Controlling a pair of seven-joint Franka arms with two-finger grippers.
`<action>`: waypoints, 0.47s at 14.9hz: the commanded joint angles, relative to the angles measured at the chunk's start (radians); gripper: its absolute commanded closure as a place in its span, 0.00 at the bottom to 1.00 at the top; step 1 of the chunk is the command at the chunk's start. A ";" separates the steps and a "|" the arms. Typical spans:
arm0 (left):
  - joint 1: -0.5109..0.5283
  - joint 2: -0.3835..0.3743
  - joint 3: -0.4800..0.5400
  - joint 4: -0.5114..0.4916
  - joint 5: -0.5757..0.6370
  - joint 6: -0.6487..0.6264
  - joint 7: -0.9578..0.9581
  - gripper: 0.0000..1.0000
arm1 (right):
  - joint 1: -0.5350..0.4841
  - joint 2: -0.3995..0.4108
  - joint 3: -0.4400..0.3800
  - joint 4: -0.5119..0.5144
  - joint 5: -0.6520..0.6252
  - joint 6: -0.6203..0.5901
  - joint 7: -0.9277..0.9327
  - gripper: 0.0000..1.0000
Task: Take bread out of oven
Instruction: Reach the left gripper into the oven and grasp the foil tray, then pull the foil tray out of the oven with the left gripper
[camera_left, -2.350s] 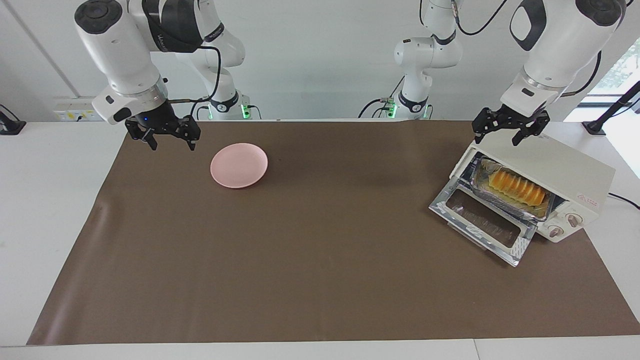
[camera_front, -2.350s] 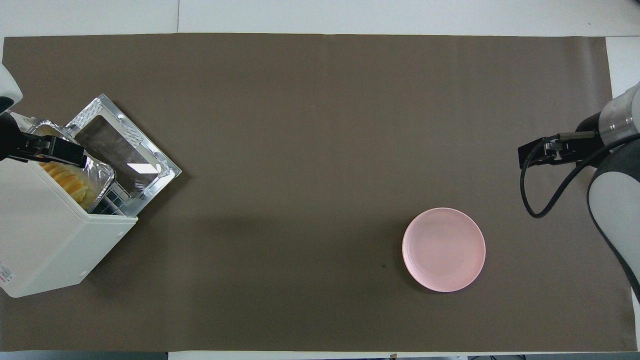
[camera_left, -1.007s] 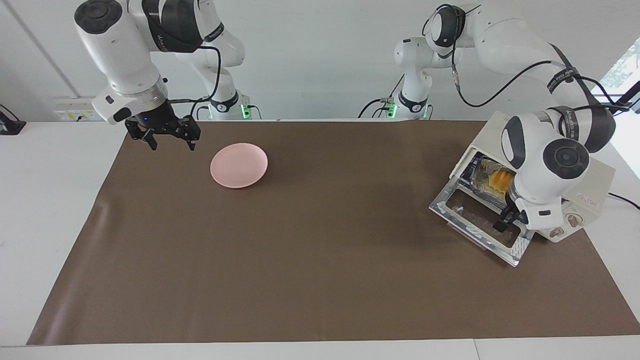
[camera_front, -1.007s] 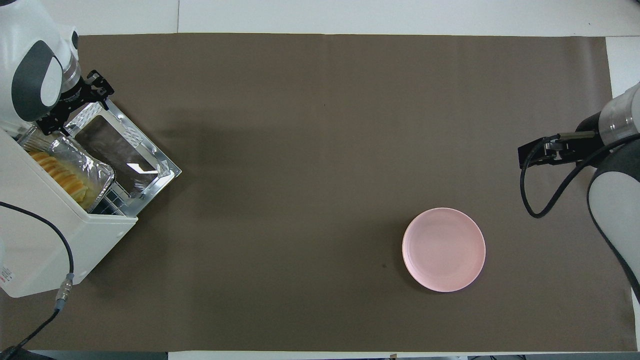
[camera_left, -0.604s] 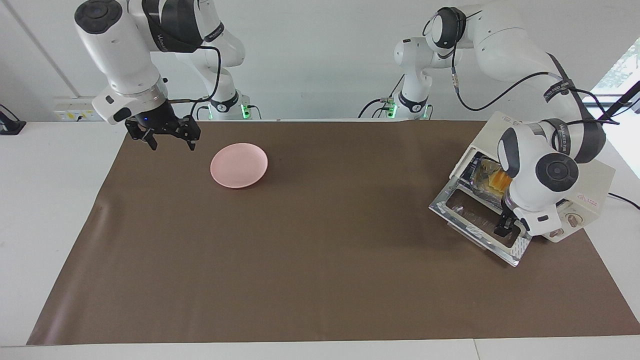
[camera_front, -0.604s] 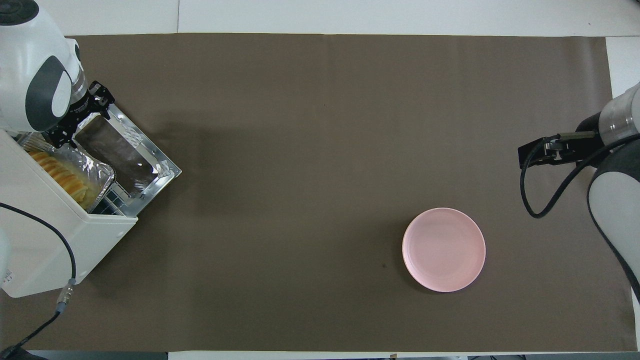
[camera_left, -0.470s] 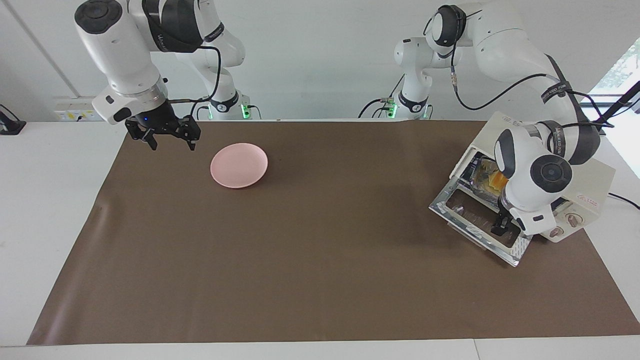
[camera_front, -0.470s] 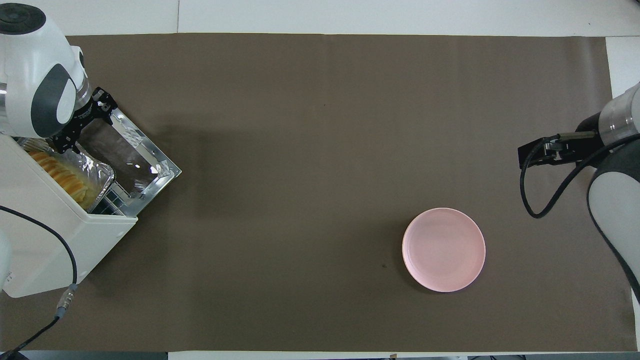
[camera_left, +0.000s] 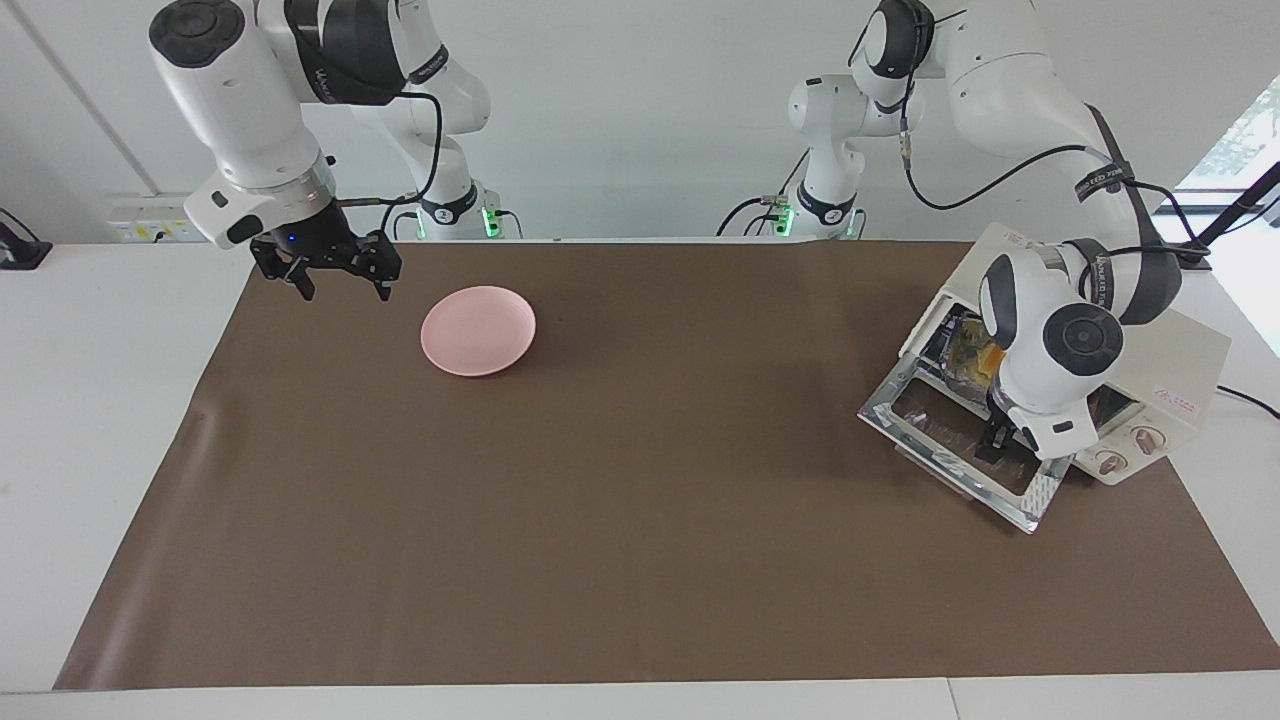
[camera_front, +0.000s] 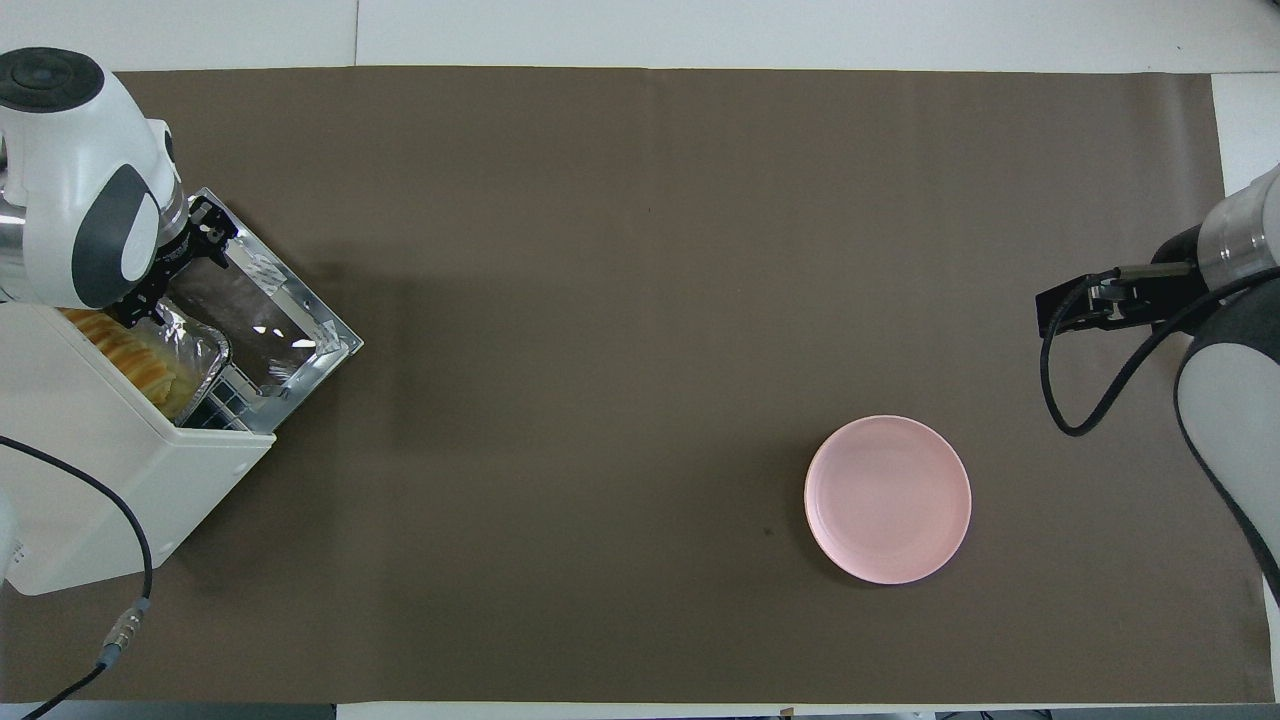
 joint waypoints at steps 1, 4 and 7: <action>0.015 -0.050 -0.002 -0.075 0.024 0.049 -0.018 0.08 | -0.013 -0.016 0.012 -0.015 -0.017 -0.005 -0.013 0.00; 0.017 -0.051 -0.002 -0.075 0.024 0.043 -0.008 0.90 | -0.013 -0.016 0.012 -0.017 -0.017 -0.006 -0.013 0.00; 0.025 -0.053 -0.004 -0.075 0.024 0.038 0.032 1.00 | -0.013 -0.016 0.012 -0.015 -0.017 -0.005 -0.013 0.00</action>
